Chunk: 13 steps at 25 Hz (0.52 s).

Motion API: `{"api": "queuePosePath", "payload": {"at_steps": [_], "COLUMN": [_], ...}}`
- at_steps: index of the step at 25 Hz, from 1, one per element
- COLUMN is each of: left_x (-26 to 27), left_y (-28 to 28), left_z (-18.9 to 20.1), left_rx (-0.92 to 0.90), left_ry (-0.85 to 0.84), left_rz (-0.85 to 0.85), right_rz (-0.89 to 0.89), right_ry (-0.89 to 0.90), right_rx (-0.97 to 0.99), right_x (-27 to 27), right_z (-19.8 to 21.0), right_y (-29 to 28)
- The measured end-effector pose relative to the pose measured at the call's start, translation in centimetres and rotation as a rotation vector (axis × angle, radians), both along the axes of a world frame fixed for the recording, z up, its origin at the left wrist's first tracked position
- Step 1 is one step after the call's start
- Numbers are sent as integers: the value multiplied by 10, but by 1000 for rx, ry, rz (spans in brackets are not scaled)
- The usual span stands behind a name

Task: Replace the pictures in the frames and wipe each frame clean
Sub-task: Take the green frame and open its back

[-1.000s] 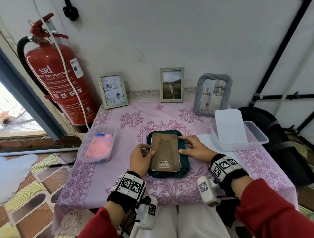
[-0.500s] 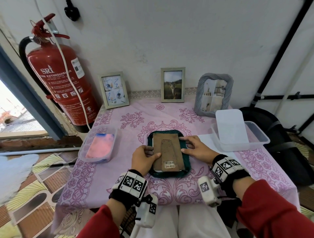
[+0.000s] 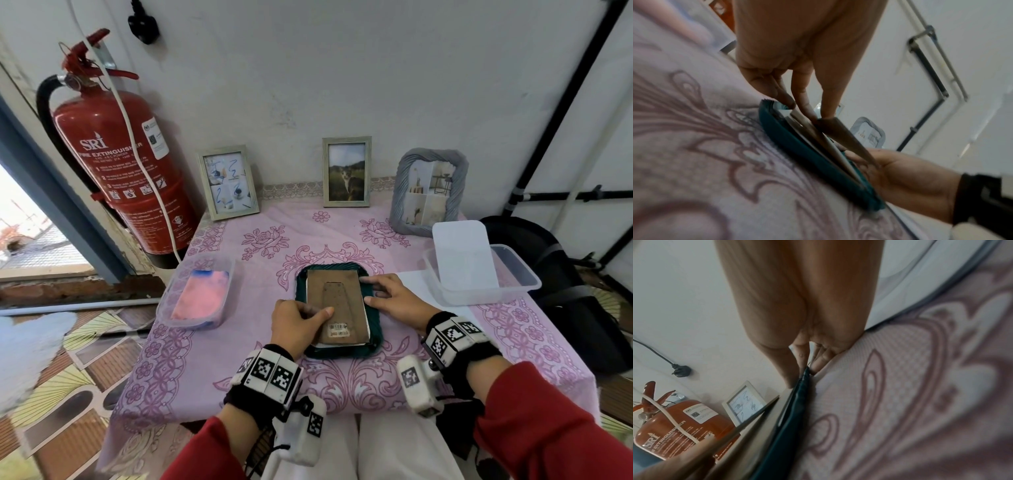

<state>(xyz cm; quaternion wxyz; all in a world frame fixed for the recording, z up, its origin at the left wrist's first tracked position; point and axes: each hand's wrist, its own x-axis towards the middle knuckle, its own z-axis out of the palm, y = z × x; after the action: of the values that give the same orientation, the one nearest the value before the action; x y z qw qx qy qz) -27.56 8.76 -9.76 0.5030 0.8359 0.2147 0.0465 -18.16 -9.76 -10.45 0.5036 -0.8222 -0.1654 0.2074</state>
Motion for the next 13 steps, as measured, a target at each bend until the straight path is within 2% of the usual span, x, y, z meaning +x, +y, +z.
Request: {"api": "queuePosePath", "payload": {"at_steps": [1,5,8,13], "left_x": [0,-1,-3,-7], "left_y": [2,11,11,23], "left_z": [0,1,3,2], "left_rx": [-70,-81,-178,-119], "left_ry": [-16,-49,-59,-142], "left_rz": [23,54,63,115], "right_rz": [-1,38,40,37], "right_ry": [4,-7,-15,-1], "right_rx": [5,-11,-18,-27], "right_x": [0,0,-1,-1], "right_z": [0,-2,-1,0], "right_y": [0,-3,-2,-2]}}
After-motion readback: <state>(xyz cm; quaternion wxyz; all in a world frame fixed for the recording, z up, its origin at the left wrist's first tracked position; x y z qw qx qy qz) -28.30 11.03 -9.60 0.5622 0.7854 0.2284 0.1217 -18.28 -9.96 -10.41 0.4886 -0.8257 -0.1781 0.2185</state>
